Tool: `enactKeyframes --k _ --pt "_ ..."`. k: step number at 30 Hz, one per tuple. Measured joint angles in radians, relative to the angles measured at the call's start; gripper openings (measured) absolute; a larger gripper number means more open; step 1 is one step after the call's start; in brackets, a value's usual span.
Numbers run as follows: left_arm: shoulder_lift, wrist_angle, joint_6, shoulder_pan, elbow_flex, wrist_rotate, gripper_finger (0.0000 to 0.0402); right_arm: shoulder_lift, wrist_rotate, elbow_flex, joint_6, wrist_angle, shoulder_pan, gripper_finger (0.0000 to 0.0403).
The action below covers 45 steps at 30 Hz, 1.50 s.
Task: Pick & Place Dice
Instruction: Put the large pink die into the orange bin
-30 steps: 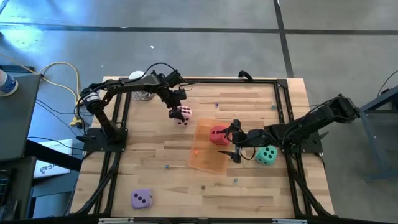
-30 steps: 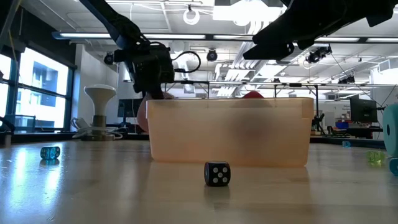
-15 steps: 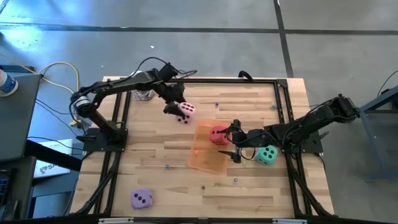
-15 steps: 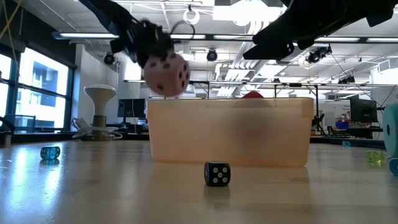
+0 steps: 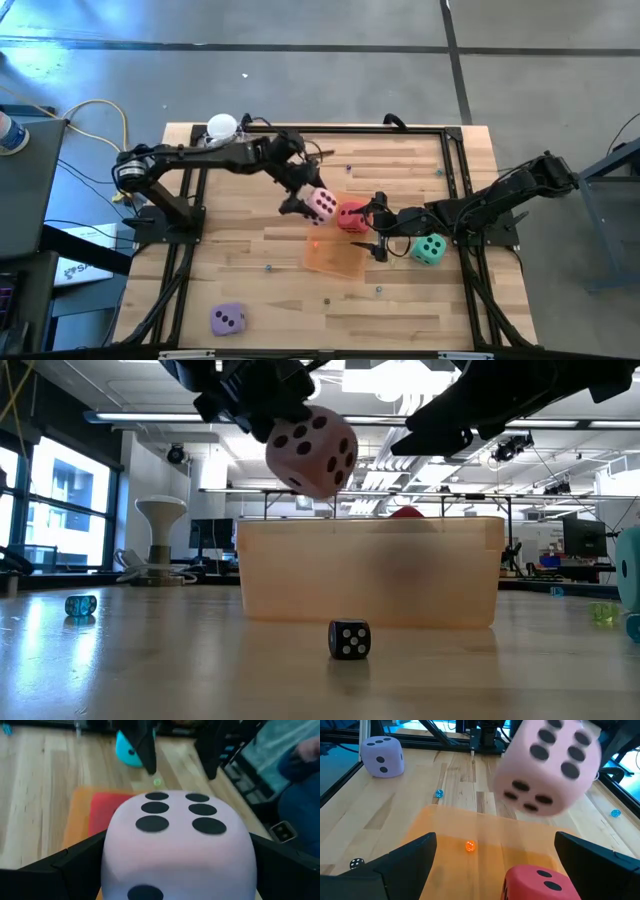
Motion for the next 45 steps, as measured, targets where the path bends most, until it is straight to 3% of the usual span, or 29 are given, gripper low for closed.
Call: enactKeyframes --k 13,25,37,45 --pt "0.1 0.072 -0.086 -0.067 -0.001 -0.156 0.0399 0.0 -0.005 0.001 0.03 -0.003 0.005 0.0397" --pt "0.165 0.147 -0.155 -0.101 -0.001 -0.172 0.0399 0.0 -0.005 0.001 0.027 0.0 0.014 0.0397" --pt "0.165 0.168 -0.046 -0.107 -0.001 -0.229 0.0399 0.0 -0.002 0.001 0.027 0.001 0.014 0.0397" --pt "0.165 0.192 -0.055 -0.107 -0.001 -0.232 0.0399 0.128 -0.043 0.001 -0.047 0.181 0.005 0.0397"
